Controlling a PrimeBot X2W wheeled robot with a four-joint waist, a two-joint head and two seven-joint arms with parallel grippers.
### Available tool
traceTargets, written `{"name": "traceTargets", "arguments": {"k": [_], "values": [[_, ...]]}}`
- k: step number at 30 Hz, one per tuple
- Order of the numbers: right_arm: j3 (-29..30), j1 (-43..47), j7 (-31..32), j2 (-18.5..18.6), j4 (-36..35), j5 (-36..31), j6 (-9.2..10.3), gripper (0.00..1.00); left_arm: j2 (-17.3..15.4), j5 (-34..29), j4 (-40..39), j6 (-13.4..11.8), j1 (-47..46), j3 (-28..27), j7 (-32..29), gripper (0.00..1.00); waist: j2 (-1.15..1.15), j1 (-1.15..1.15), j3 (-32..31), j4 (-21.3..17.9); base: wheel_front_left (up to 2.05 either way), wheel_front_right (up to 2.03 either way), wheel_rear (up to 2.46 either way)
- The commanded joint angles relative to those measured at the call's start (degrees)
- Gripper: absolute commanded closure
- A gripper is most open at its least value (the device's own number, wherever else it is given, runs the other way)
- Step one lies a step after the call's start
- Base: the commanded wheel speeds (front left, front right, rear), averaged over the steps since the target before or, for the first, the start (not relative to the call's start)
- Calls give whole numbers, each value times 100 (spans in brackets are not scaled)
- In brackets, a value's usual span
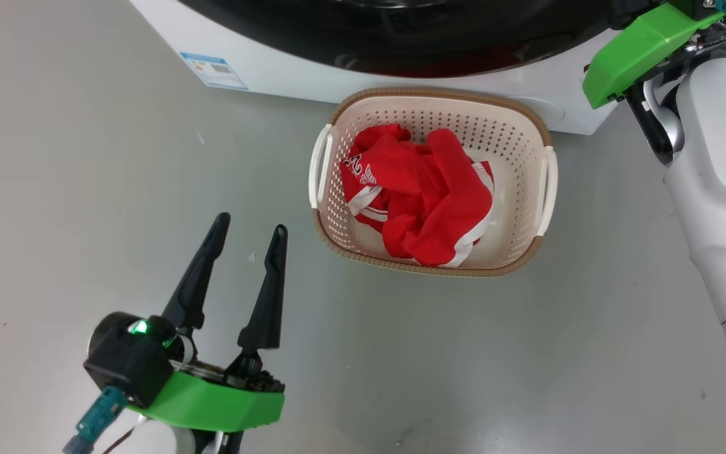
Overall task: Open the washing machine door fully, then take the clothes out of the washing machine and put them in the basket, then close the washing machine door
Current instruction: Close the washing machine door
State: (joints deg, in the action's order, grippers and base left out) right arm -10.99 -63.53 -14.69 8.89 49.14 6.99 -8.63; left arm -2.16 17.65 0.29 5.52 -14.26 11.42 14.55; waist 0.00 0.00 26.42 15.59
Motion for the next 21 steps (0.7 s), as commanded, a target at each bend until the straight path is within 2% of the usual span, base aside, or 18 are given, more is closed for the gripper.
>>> {"name": "traceTargets", "arguments": {"k": [1, 8, 9, 12, 13, 21], "values": [[106, -141, -30, 68, -197, 54, 114, 100, -72, -48, -129, -6, -71, -203, 45, 0, 0, 0, -71, -76, 0, 0, 0], [60, 353, -30, -147, -573, 180, 114, 100, -72, 77, -145, -9, -30, -273, 45, 0, 0, 0, -287, -344, 0, 0, 0], [63, 453, -30, -181, -653, 198, 114, 84, -72, 116, -113, 8, -18, -259, 45, 0, 0, 0, -322, -395, 0, 0, 0], [59, 773, -30, -268, -893, 229, 114, 11, -72, 161, -87, 43, -22, -278, 45, 0, 0, 0, -422, -553, 0, 0, 0], [74, 883, -30, -297, -981, 243, 114, 0, -72, 156, -84, 48, -22, -301, 45, 0, 0, 0, -455, -609, 0, 0, 0], [148, 1780, -30, -464, -1785, 425, 114, 0, -72, 78, -125, -25, 29, -566, 45, 0, 0, 0, -717, -1039, 0, 0, 0]]}}
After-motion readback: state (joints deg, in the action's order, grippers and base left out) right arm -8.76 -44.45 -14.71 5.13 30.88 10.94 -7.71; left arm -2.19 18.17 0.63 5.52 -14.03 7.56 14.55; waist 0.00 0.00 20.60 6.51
